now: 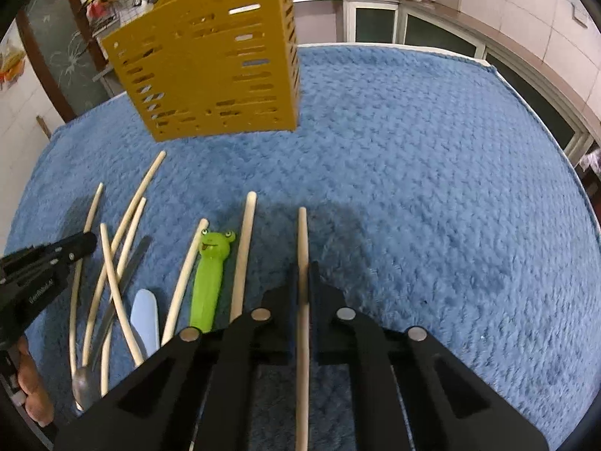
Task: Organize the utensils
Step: 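Close the left tool on a wooden chopstick while the right tool grasps another chopstick, then lift the left tool's chopstick over the yellow holder while the right tool carries its chopstick there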
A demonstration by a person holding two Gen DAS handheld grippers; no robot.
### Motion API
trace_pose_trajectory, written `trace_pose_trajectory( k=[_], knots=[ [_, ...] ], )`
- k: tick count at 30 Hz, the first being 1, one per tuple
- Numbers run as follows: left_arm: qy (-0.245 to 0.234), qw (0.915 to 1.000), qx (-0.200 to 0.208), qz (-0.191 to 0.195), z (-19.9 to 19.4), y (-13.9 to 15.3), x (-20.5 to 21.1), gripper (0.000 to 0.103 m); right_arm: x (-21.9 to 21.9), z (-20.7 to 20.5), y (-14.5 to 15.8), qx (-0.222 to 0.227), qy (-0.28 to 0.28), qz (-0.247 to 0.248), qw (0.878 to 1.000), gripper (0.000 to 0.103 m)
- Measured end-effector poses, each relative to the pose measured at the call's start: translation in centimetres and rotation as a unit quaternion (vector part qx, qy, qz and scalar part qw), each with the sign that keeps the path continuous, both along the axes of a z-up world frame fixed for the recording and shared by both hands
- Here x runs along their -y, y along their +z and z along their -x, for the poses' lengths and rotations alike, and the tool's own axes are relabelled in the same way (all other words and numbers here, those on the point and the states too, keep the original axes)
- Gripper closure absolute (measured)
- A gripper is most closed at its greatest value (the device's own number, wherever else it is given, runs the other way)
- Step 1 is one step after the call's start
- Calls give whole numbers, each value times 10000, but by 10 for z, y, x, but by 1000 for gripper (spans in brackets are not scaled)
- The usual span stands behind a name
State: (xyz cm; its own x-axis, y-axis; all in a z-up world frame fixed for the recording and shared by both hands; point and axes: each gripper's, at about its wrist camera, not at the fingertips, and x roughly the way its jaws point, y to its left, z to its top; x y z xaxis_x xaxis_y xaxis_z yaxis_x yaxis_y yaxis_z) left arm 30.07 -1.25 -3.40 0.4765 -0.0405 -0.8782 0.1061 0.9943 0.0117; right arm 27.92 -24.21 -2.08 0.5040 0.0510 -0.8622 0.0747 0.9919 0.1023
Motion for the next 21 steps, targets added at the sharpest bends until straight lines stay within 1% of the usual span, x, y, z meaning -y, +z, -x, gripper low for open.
trace_pose_trajectory(
  k=[7,10,11,13,15,17,18,21],
  knots=[
    [-70,9998,-161,-47,-10,-1,2,97,0,-10,1,-241,96,-7,9997,97],
    [-28,9998,-135,152,-7,0,-4,98,4,-5,1,-155,68,-173,9997,97],
    [-14,9997,-112,211,-6,0,-6,99,7,-2,2,-71,26,-286,9996,97],
    [12,9994,-3,355,-2,4,-10,99,9,4,7,152,37,-354,9993,97],
    [23,9988,144,469,2,11,-13,99,9,13,17,503,109,-401,9979,97],
    [46,9976,264,631,6,19,-16,99,12,19,26,750,96,-474,9960,97],
    [52,9967,357,728,7,22,-18,99,14,23,31,899,126,-589,9941,97],
    [15,9926,786,929,17,39,-19,99,19,34,48,1357,138,-669,9884,97]
  ],
)
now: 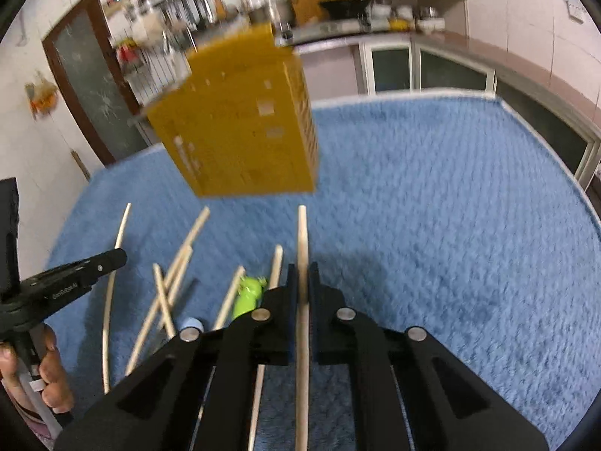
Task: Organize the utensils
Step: 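Lift the left tool's chopstick over the yellow holder while the right tool carries its chopstick there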
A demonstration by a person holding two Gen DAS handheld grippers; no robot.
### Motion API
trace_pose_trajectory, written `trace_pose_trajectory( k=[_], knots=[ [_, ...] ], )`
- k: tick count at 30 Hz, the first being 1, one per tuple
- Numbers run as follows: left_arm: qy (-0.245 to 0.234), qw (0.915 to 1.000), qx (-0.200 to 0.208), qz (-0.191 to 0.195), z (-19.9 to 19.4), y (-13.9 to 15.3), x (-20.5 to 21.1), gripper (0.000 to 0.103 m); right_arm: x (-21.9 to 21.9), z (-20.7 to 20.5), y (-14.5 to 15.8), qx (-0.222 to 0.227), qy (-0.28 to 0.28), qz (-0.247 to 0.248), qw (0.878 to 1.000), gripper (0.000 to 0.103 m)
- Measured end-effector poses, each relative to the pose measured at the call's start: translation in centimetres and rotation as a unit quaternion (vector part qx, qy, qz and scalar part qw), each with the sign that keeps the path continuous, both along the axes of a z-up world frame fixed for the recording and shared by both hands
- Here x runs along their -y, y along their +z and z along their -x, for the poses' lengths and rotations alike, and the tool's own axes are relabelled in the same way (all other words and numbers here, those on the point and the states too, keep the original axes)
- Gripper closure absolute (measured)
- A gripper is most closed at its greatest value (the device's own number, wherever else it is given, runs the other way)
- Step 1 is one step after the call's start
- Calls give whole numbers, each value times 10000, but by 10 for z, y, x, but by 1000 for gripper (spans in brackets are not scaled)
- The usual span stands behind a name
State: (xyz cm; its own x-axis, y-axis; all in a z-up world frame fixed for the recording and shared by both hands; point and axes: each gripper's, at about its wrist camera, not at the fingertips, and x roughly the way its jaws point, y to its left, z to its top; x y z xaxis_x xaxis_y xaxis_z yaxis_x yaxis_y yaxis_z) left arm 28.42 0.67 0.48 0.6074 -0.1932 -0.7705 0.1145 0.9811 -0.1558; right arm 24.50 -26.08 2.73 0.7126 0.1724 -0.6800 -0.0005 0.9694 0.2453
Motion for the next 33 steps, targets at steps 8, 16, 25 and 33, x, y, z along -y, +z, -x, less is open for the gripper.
trace_pose_trajectory(
  k=[8,16,25,33],
  knots=[
    [-306,9942,947,413,17,44,7,99,8,10,28,805,-44,-398,9959,97],
    [-319,9793,1928,527,9,94,20,99,13,-4,69,1754,-136,-310,9839,97],
    [-243,9591,2691,840,-46,138,32,99,0,-41,125,3119,-219,-47,9499,97],
    [-302,9386,3336,830,-87,163,55,99,-3,-88,155,3796,-276,-241,9244,97]
  ],
)
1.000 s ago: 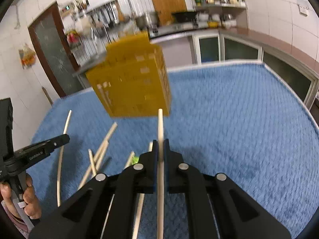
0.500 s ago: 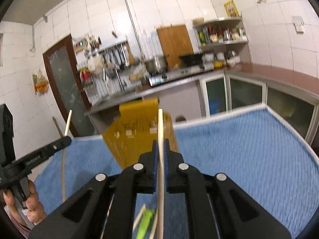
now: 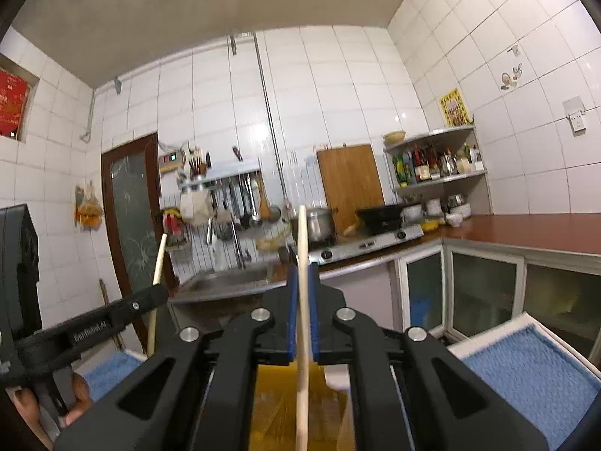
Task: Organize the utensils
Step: 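Lift the left tool's chopstick over the yellow holder while the right tool carries its chopstick there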
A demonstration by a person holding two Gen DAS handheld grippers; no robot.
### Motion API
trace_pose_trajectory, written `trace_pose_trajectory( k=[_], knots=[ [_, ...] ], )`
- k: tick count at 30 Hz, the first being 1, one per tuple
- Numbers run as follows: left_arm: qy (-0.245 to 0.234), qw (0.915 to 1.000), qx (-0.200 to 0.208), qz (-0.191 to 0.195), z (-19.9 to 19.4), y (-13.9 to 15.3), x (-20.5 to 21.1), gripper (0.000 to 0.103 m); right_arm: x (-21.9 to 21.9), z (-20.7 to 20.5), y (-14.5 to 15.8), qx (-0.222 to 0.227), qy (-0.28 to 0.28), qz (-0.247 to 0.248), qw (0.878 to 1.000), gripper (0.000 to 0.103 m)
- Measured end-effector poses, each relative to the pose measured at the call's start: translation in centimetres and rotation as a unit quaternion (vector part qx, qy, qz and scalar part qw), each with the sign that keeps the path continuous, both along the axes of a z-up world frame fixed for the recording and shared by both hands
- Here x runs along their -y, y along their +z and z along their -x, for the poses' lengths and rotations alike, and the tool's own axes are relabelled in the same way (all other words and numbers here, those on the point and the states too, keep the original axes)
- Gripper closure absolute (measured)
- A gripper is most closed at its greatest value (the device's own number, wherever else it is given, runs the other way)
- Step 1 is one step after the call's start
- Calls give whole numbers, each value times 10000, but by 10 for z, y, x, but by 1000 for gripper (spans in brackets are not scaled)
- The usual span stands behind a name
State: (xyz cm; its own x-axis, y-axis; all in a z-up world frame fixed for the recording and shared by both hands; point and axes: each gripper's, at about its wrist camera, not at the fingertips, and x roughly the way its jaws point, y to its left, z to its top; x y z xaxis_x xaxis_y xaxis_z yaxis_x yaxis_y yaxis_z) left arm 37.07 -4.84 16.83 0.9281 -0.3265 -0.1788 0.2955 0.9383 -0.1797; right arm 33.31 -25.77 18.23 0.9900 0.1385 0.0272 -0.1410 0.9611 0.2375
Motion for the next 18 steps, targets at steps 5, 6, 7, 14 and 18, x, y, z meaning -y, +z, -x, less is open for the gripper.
trace_pose_trajectory(
  k=[5,6,7,14,18],
  knots=[
    [7,9997,240,20,-24,4,7,99,5,-22,-7,149,-99,-137,9997,97],
    [9,9996,298,20,-27,4,8,99,7,-26,-9,145,-117,-172,9997,97],
    [12,9991,423,7,-29,4,10,99,9,-28,-11,162,-126,-217,9996,97],
    [76,9971,742,120,-33,-11,10,99,12,-21,-19,796,-243,-317,9960,97],
    [82,9958,880,245,-31,-13,4,99,8,-22,-24,819,-307,-255,9958,97]
  ],
)
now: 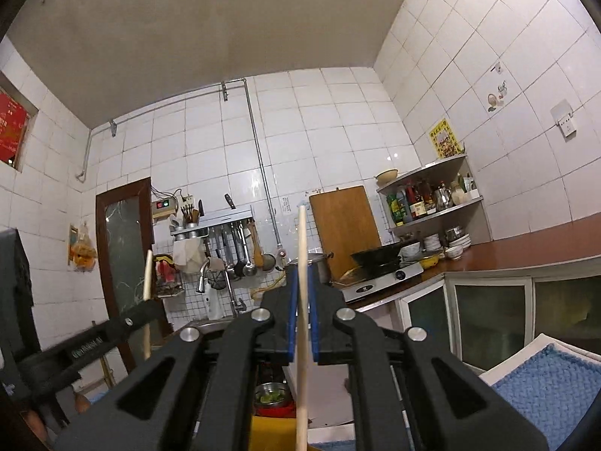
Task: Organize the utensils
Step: 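Lift the left tool's chopstick over the yellow holder while the right tool carries its chopstick there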
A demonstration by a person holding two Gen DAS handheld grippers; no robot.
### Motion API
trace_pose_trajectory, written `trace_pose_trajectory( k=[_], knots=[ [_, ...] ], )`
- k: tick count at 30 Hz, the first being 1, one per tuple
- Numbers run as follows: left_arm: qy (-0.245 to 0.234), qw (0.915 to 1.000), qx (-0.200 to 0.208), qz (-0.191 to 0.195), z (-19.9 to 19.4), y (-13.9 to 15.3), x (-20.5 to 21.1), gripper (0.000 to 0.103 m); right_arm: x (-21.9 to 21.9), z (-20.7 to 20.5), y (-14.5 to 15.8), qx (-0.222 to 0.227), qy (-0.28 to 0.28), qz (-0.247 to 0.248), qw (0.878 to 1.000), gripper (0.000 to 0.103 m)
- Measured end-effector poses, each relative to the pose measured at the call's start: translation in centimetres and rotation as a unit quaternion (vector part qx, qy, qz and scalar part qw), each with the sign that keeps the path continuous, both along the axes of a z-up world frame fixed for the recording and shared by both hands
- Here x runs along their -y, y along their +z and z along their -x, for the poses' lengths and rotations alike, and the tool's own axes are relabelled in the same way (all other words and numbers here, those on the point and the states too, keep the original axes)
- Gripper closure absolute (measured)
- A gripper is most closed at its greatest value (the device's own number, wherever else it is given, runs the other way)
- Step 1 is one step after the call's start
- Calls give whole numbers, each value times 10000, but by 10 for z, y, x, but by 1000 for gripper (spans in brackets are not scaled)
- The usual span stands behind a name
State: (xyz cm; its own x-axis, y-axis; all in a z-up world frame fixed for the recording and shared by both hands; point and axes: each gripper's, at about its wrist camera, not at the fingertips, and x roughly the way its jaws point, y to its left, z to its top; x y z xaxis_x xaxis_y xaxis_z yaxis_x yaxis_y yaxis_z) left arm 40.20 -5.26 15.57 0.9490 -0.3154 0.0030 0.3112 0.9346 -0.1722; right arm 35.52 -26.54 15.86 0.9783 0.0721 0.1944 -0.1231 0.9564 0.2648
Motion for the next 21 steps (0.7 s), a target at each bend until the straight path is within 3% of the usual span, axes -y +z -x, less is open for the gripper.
trace_pose_trajectory(
  k=[9,21],
  knots=[
    [-11,10000,-43,-7,-11,-19,0,99,-4,-9,-6,-135,-62,84,9999,97],
    [204,9973,-349,-605,-18,-46,15,99,-14,-20,-29,-549,-156,451,9973,97]
  ],
)
